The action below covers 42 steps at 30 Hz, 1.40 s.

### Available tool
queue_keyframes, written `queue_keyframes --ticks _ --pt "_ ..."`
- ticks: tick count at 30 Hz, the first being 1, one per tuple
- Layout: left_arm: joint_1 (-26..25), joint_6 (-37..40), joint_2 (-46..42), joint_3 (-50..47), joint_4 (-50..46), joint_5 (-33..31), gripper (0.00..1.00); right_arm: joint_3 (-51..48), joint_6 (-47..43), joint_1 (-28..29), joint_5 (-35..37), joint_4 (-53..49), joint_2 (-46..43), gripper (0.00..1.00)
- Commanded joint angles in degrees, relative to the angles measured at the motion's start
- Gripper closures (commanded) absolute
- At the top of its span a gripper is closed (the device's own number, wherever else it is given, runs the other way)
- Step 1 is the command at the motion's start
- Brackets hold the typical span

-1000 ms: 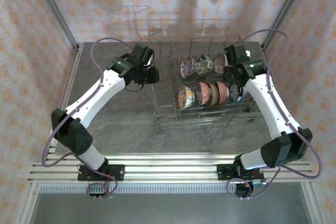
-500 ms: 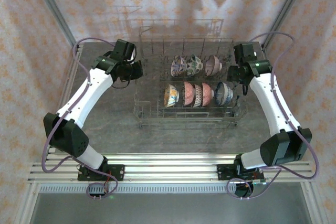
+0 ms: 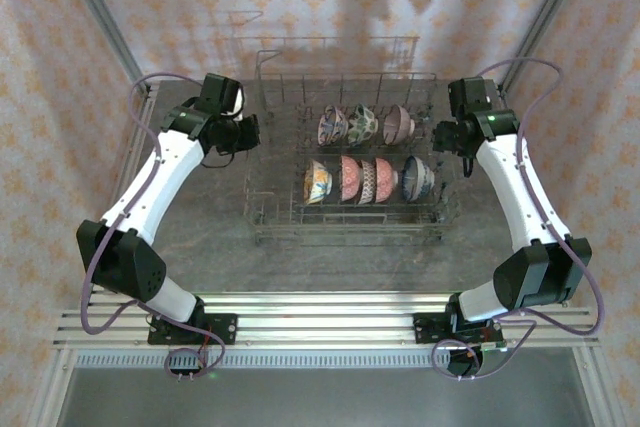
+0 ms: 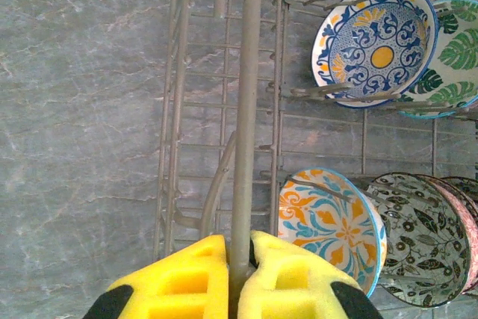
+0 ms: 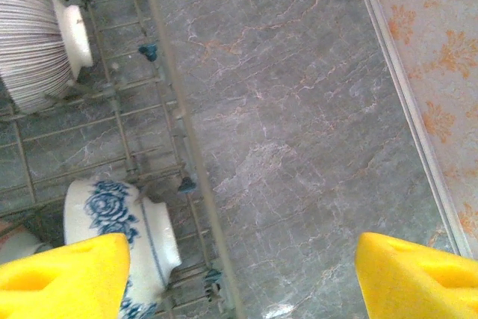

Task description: Load the bowls into the dish rack

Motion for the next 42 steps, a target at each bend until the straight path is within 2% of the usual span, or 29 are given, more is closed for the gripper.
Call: queue_keyframes --ticks 1,9,12,13,16,17,18,19,20,22,25,27,33,37,39,42 --pt "5.2 0.8 -2.2 1.4 -5.0 -8.4 0.93 1.4 -0.9 -1.1 0.4 0.6 -0.6 0.21" --pt "9.5 5.4 -4.2 0.7 -7.4 -10.7 0.92 -1.7 -0.4 -2.4 1.2 2.6 -2.1 0.21" --pt "11.1 6.7 -4.8 0.5 -7.3 -9.5 0.91 -2.9 0.1 -2.8 1.4 4.0 -2.2 0.21" --pt "11.3 7.4 -5.0 0.7 -7.0 -7.9 0.84 -3.4 0.3 -2.9 1.9 4.6 -2.1 0.21" --pt "11.3 8.2 -6.3 1.6 -5.1 -4.2 0.43 -6.2 0.7 -4.3 3.5 8.3 -2.4 0.18" --pt "11.3 8.1 -7.6 1.4 -3.7 -3.5 0.32 -7.5 1.0 -5.5 2.9 9.7 -2.5 0.15" --pt "11.3 8.1 -9.0 1.0 -2.0 -3.6 0.25 -8.6 1.2 -6.7 1.9 11.0 -2.3 0.14" --pt "11.3 7.9 -10.7 0.5 -0.2 -4.5 0.18 -10.0 1.6 -8.2 1.3 12.6 -2.1 0.05" --pt "11.4 8.1 -12.5 0.0 1.2 -6.0 0.11 -11.7 1.8 -9.4 1.8 14.4 -2.0 0.01" --pt "11.8 8.7 -15.4 -0.9 3.0 -9.8 0.01 -15.5 1.6 -10.8 4.0 18.7 -1.9 0.0" --pt "13.8 9.4 -18.2 -3.4 3.9 -15.2 0.01 -23.0 1.2 -11.4 8.3 27.8 -2.2 0.0" --pt "16.4 8.8 -19.1 -6.1 4.5 -18.3 0.01 -30.8 2.2 -11.4 9.3 37.7 -3.6 0.0" --pt "23.7 6.9 -23.8 -25.9 17.4 -25.6 0.01 -48.3 3.4 -11.2 5.5 60.2 -7.3 0.0" --pt "23.8 10.4 -25.5 -42.0 34.0 -22.8 0.01 -58.2 1.0 -8.8 3.1 77.8 -7.8 0.01" --pt "23.7 12.9 -26.8 -51.2 45.7 -18.5 0.01 -58.1 -1.4 -7.1 0.9 80.1 -7.0 0.01" --pt "22.6 13.2 -28.0 -61.7 61.5 -16.4 0.01 -59.6 -4.7 -5.5 -2.1 88.1 -5.3 0.01"
